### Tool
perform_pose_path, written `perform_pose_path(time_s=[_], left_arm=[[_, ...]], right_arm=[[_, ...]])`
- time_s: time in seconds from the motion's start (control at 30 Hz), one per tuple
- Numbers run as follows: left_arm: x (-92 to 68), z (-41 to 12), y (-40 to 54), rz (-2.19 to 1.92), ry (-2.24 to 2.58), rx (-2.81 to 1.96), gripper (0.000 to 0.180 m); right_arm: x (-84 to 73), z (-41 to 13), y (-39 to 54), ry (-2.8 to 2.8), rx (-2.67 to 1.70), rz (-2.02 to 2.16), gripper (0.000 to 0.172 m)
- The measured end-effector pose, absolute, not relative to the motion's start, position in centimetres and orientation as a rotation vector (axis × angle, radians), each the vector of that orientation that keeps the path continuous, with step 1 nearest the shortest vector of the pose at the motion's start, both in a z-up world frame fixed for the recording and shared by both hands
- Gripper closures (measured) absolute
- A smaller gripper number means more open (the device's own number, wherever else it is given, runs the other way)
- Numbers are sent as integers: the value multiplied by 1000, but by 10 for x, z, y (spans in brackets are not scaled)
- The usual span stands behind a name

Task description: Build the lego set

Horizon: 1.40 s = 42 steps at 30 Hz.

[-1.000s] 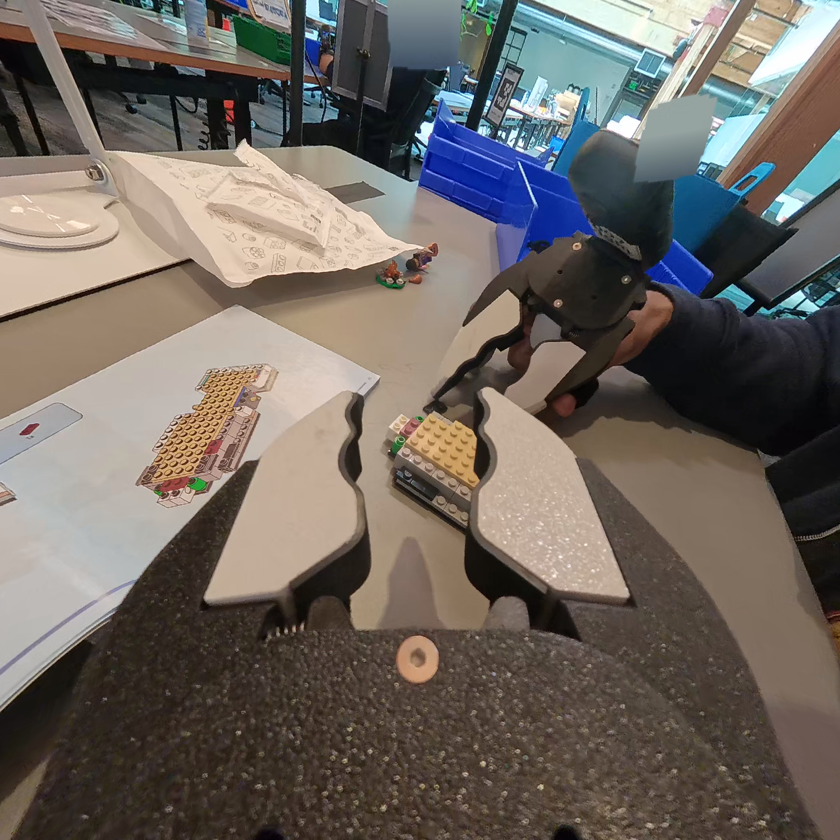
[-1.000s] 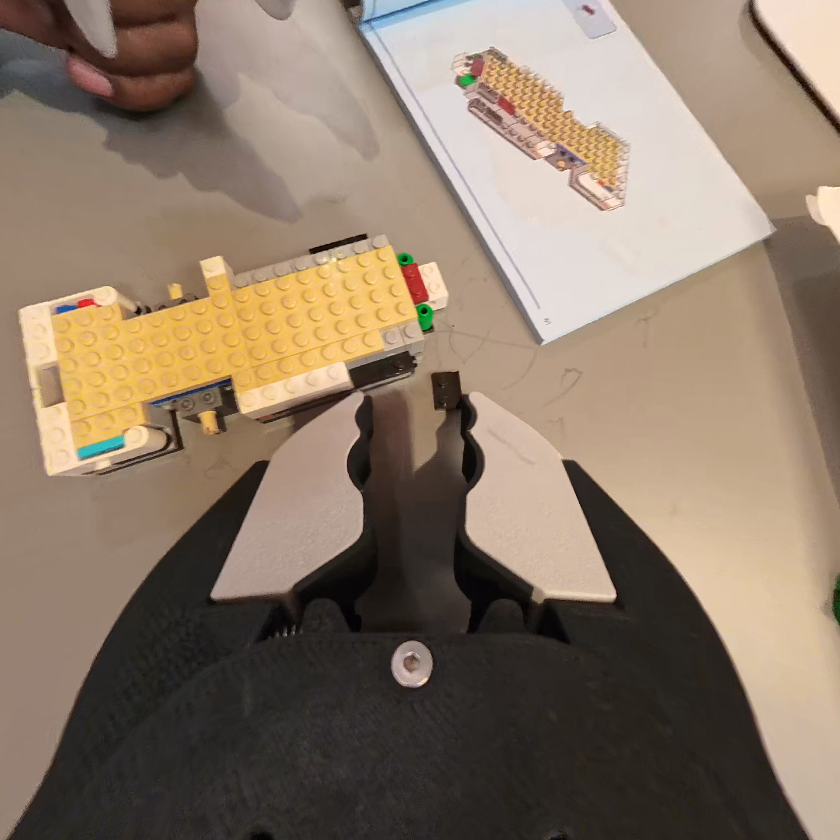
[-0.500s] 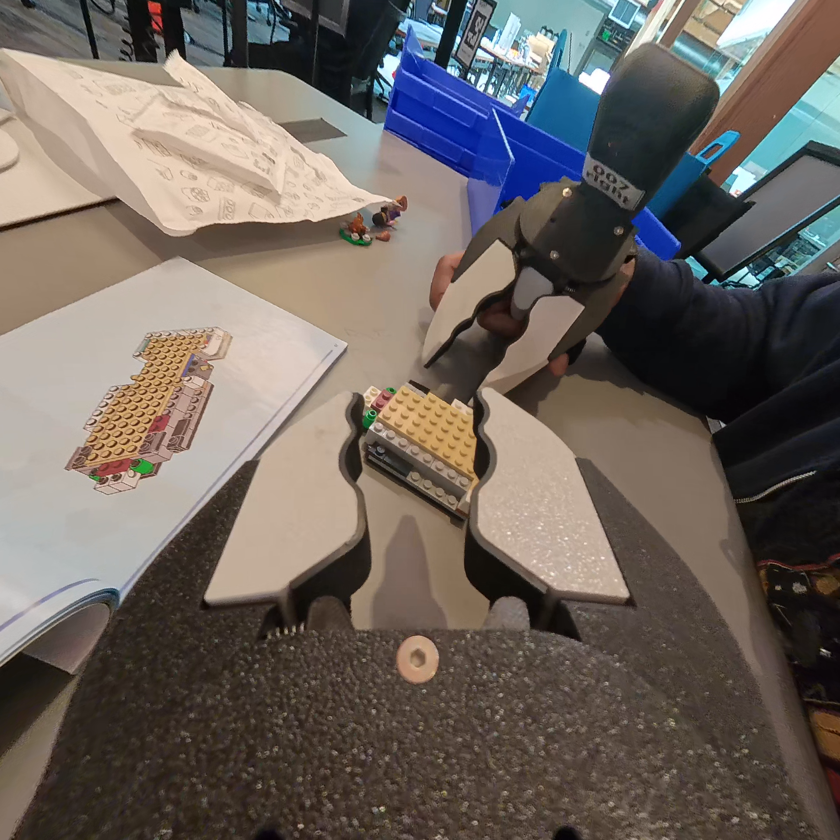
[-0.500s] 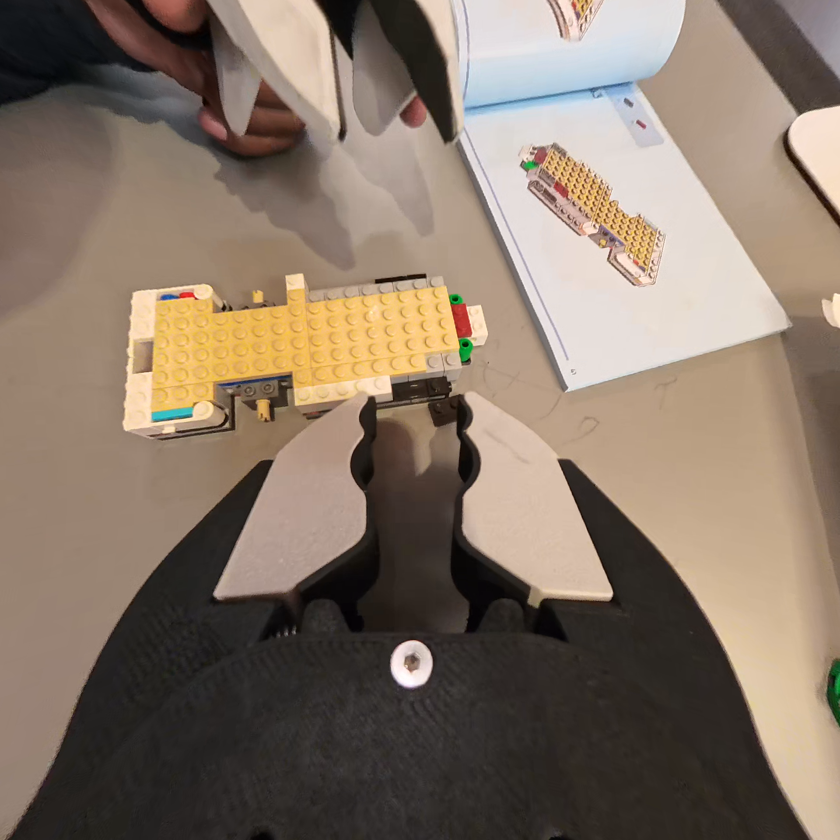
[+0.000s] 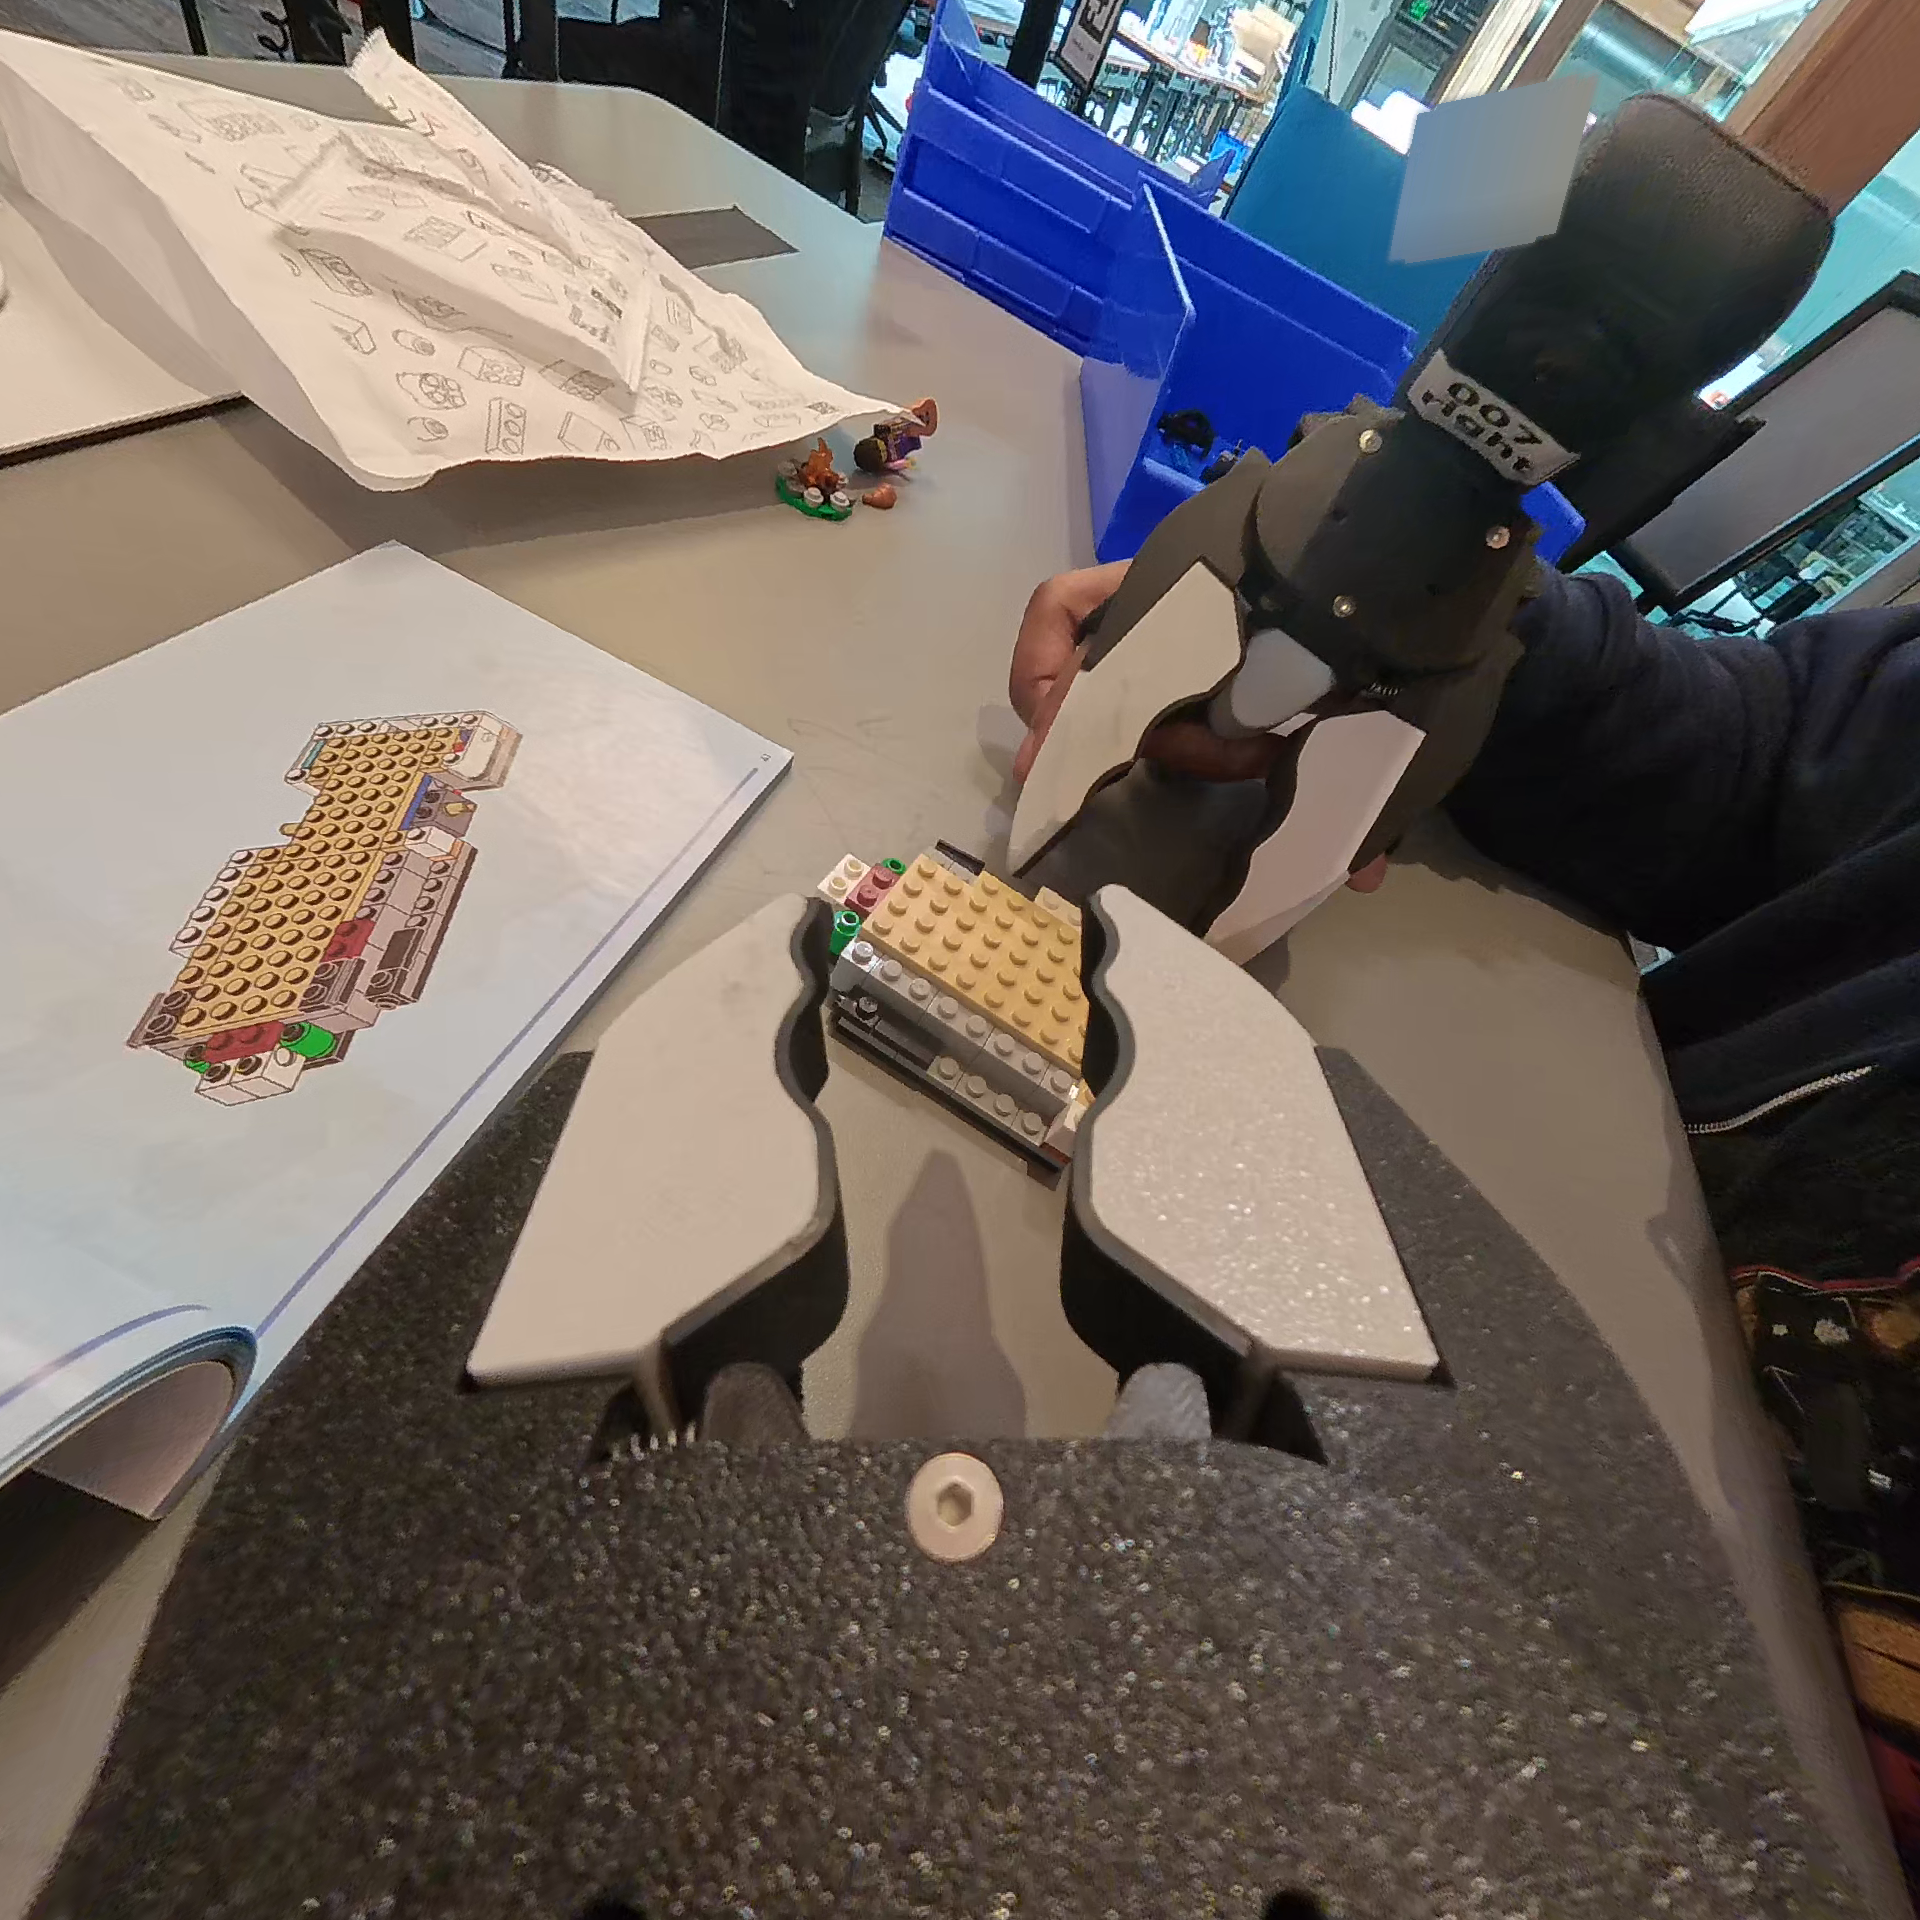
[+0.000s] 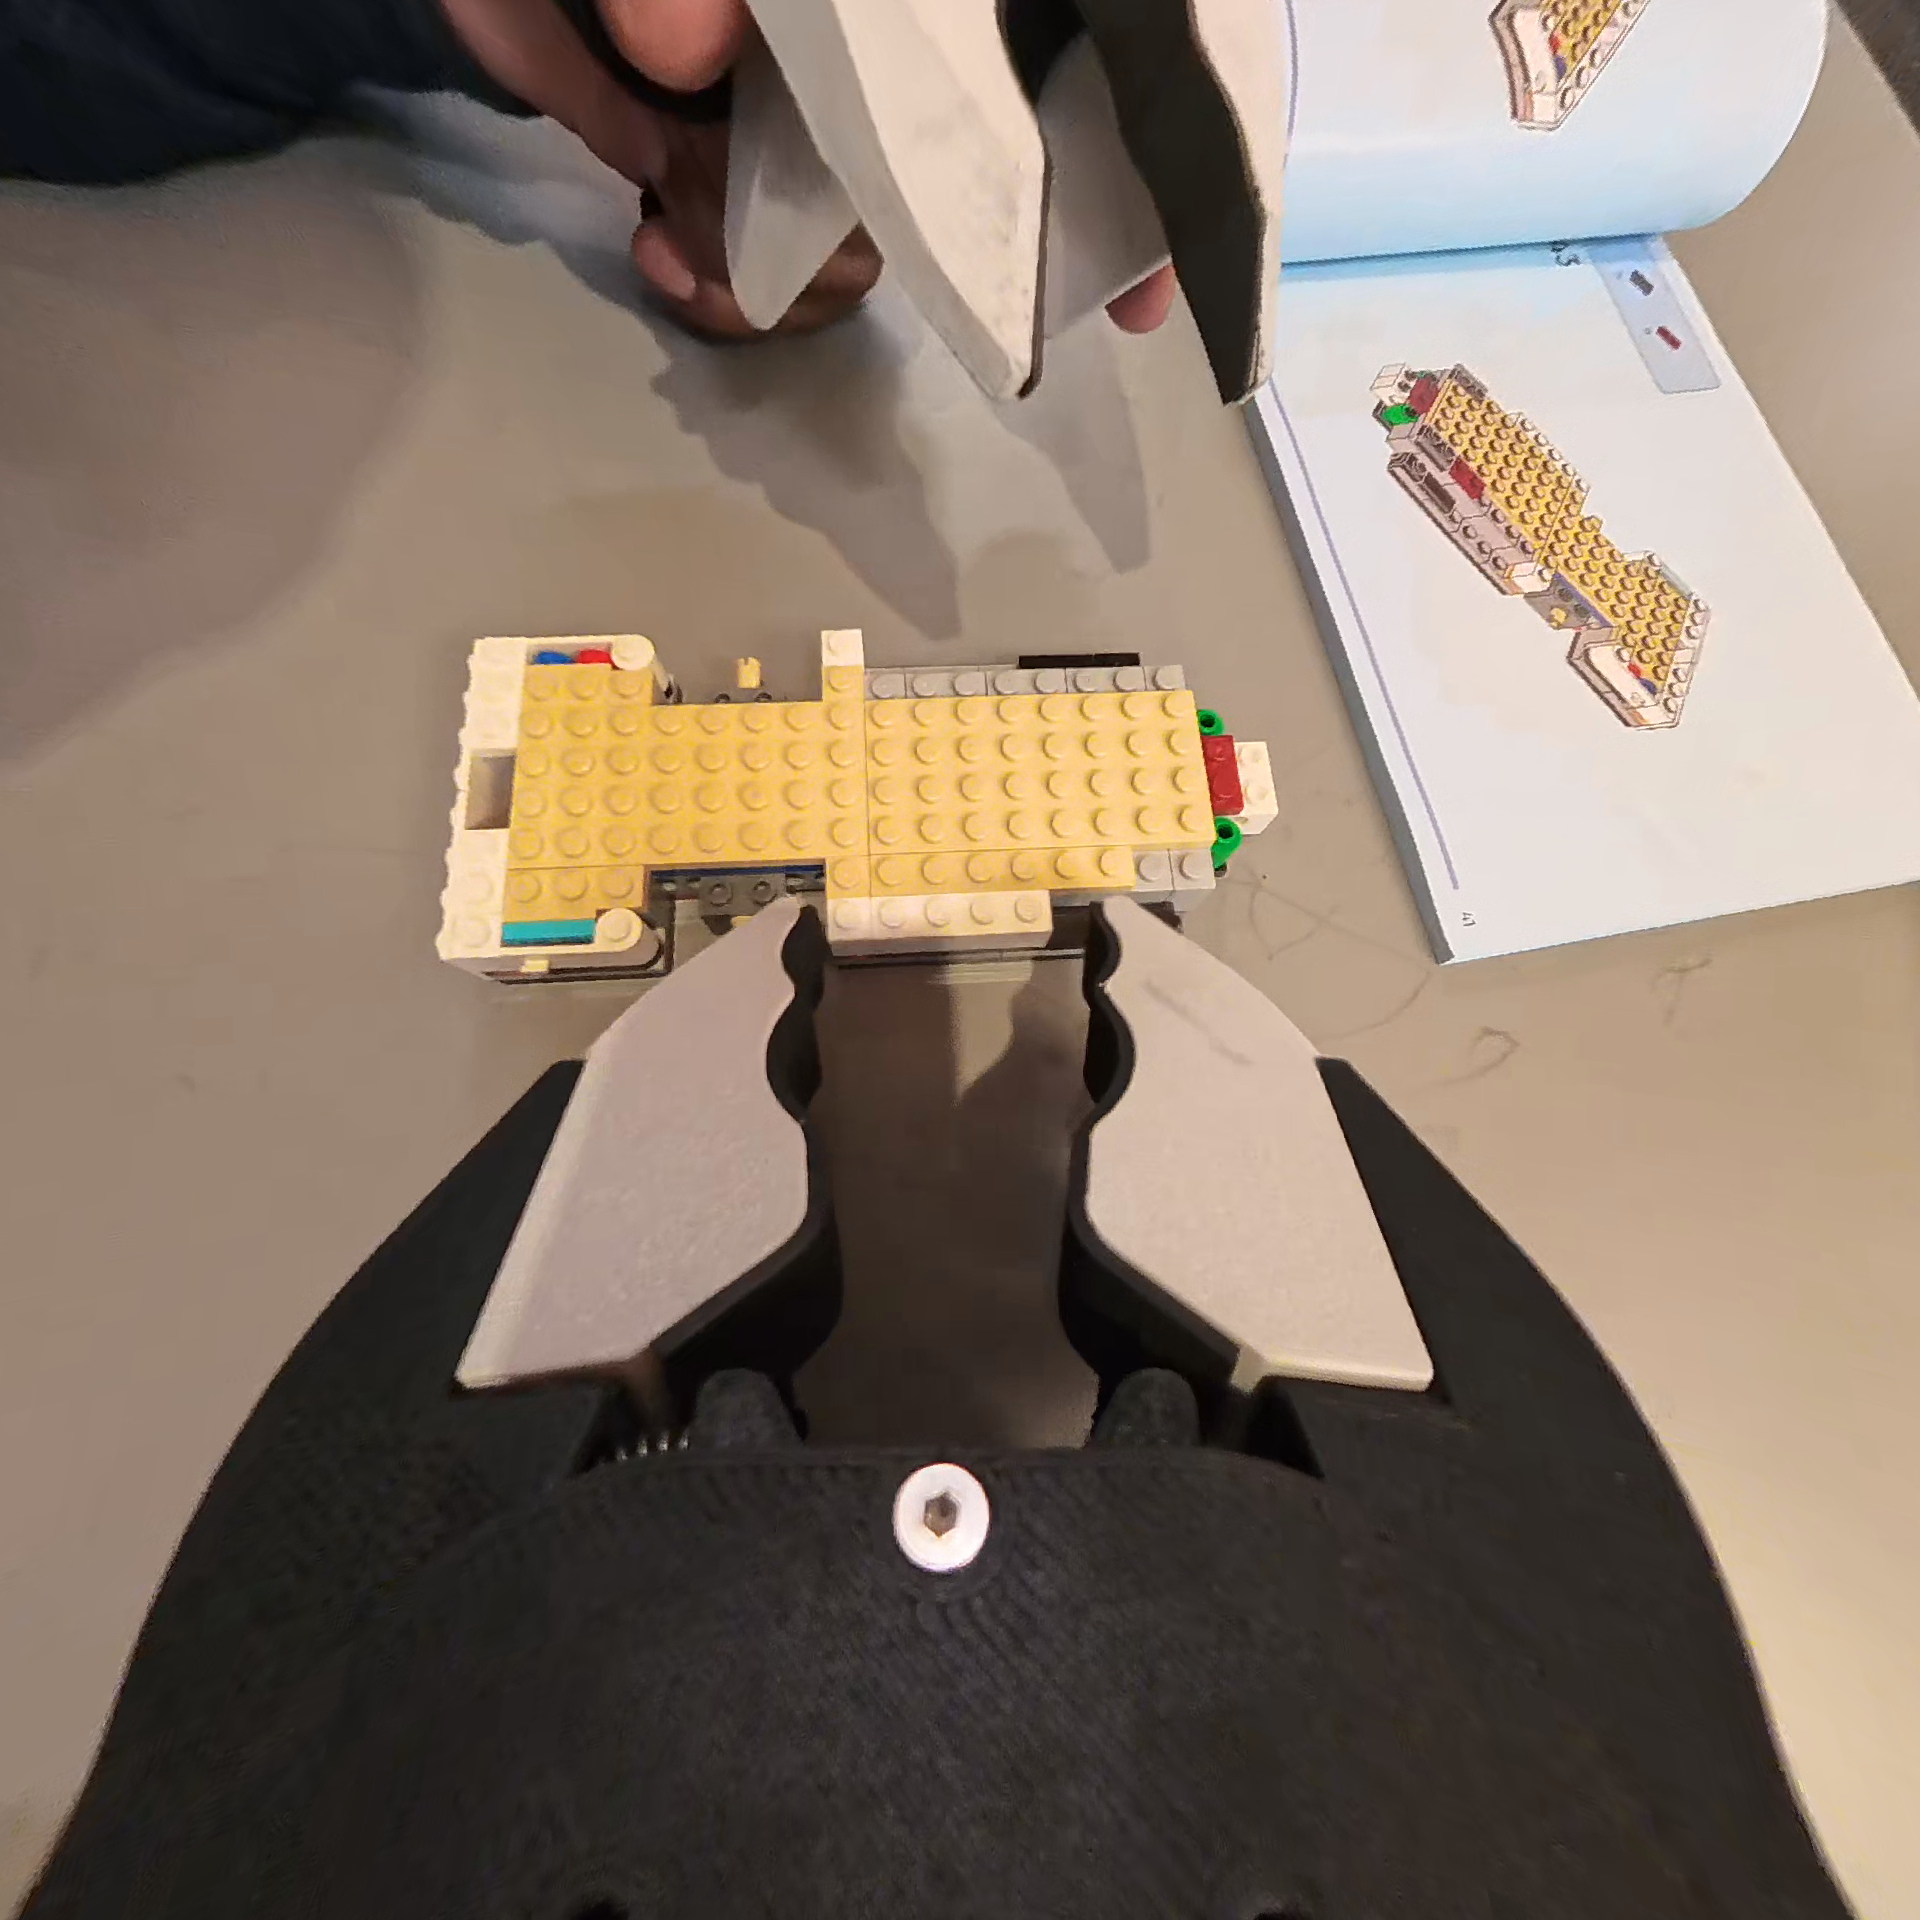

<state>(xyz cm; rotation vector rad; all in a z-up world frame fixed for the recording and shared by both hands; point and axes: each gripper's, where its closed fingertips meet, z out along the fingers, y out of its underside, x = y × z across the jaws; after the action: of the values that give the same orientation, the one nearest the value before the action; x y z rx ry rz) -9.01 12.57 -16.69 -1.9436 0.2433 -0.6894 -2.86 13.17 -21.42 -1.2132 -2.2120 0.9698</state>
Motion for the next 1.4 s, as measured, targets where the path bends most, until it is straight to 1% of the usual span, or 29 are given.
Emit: perform_pose_path(time_s=[0.17, 0.2, 0.33, 0.57, 0.7, 0.87, 0.93, 1.07, 1.1, 1.2, 1.4], left_arm=[[-90, -169, 126, -704, 234, -1961, 134], [-90, -170, 126, -711, 229, -1968, 134], [-90, -174, 125, -741, 200, -1992, 134], [-97, -178, 125, -842, 90, -2012, 134], [-96, -178, 124, -966, 17, -2010, 133], [-77, -174, 120, -1232, -51, -1965, 132], [-73, -174, 121, -1255, -67, -1966, 131], [-73, -180, 122, -1237, -110, -1991, 145], [-73, -179, 122, -1257, -128, -1985, 145], [-72, -179, 121, -1315, -178, -1972, 144], [-70, -177, 122, -1346, -192, -1952, 133]], right_arm=[[-30, -219, 127, -2224, -1210, 941, 124], [-31, -220, 127, -2221, -1213, 927, 128], [-34, -219, 126, -2213, -1175, 881, 129], [-36, -203, 122, -2155, -969, 800, 130], [-37, -192, 121, -2103, -858, 742, 130], [-38, -184, 117, -2059, -787, 732, 130], [-39, -181, 115, -2042, -774, 746, 130], [-40, -177, 113, -2020, -763, 789, 130], [-40, -176, 112, -2015, -756, 803, 130], [-40, -174, 110, -1996, -744, 850, 130], [-39, -167, 110, -1943, -695, 894, 130]])
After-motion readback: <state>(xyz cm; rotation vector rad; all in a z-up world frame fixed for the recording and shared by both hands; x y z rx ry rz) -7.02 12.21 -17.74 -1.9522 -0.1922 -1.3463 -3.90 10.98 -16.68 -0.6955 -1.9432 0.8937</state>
